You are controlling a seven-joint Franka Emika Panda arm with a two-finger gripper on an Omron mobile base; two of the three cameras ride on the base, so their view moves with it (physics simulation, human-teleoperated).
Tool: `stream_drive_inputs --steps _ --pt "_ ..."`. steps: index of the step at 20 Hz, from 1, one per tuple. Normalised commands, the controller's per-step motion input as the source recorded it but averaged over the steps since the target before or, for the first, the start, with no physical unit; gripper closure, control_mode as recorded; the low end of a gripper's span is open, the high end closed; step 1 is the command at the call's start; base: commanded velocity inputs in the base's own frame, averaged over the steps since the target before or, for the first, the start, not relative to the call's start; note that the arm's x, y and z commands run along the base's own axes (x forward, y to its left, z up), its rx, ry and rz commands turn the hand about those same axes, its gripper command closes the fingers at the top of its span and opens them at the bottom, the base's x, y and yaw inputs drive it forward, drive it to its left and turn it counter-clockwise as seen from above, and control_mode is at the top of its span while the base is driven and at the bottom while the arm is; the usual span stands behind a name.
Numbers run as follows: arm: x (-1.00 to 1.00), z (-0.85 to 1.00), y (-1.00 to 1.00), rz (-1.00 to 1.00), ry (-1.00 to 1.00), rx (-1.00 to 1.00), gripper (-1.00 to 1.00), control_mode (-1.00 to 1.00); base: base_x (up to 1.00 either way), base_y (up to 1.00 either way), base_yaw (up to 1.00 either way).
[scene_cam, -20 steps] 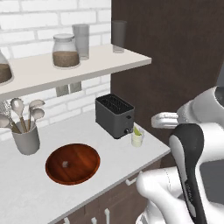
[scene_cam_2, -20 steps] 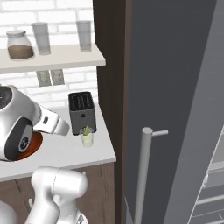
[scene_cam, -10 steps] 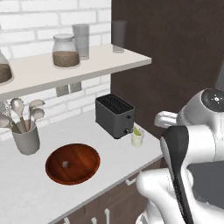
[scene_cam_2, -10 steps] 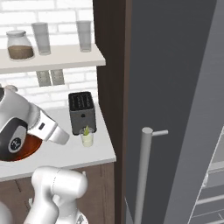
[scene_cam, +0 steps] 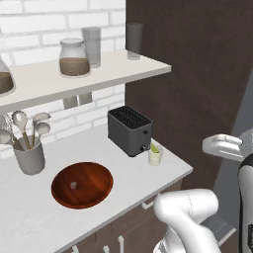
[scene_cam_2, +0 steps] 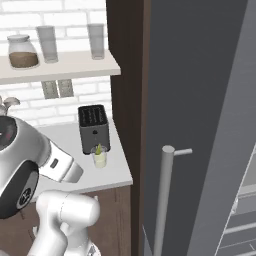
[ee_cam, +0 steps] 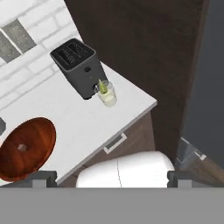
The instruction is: Grab a lemon wedge from the fridge and one ice cube from the ice bowl, and put them in the glass of lemonade.
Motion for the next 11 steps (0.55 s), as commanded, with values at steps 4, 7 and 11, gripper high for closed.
stream_drive_inputs --steps 4,7,11 --pt "-0.23 0.15 0.11 0.18 -0.05 0.01 -1.0 -1.0 0.0 0.0 0.0" --pt "0.0 0.3 0.42 0.03 -0.04 0.0 -1.0 -1.0 0.0 0.0 0.0" --pt "0.0 0.3 0.6 0.0 -0.08 0.0 -1.0 -1.0 0.0 0.0 0.0"
